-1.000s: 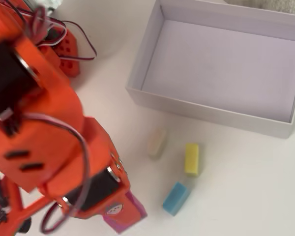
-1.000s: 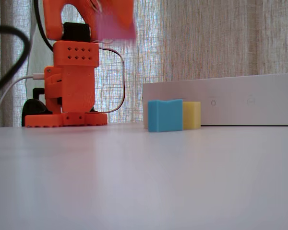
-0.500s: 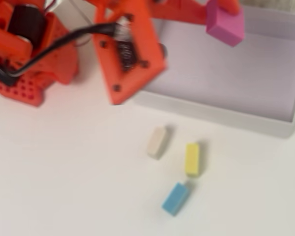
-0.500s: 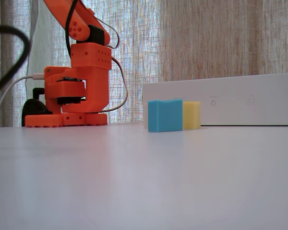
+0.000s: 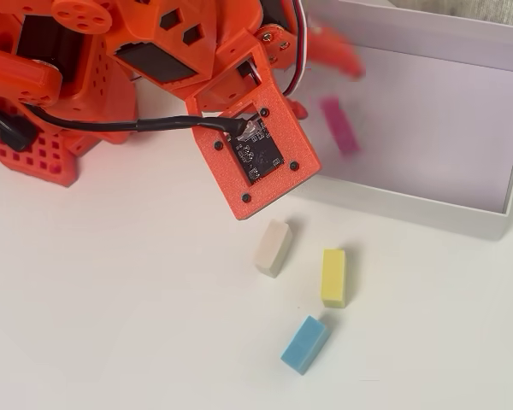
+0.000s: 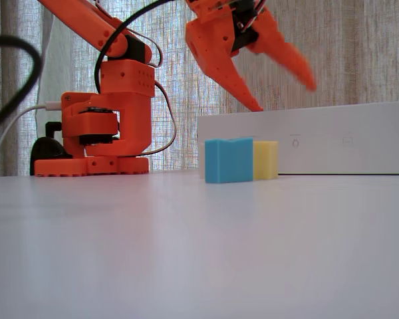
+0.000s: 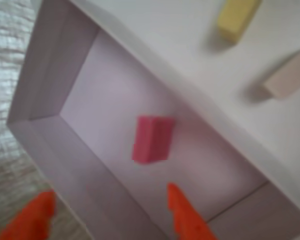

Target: Grasp the pink cuboid and put it in the bin.

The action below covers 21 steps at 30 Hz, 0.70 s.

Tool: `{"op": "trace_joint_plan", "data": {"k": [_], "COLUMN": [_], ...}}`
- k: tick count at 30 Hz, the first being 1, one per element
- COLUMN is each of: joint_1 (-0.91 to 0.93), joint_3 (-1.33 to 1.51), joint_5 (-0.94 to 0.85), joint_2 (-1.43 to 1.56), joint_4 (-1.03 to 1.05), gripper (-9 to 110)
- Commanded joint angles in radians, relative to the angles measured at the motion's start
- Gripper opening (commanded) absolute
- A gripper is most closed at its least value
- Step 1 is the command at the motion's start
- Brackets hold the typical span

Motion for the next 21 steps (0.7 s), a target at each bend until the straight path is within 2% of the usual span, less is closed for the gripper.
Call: {"op": "trace_joint_plan", "data": {"k": [1, 7, 14, 17, 21], "joint_1": [0.005, 0.132, 0.483, 0.62, 0.756], "joint_3": [-0.064, -0.233, -0.357, -0.307, -0.066], "joint_5": [-0.012, -0.014, 0.009, 0.078, 0.143], "joint_2": [0.003, -0.014, 0.058, 0.158, 0.411], "joint_4": [-0.074, -0.302, -0.818, -0.822, -0.69], "gripper": [49, 44, 38, 37, 22]}}
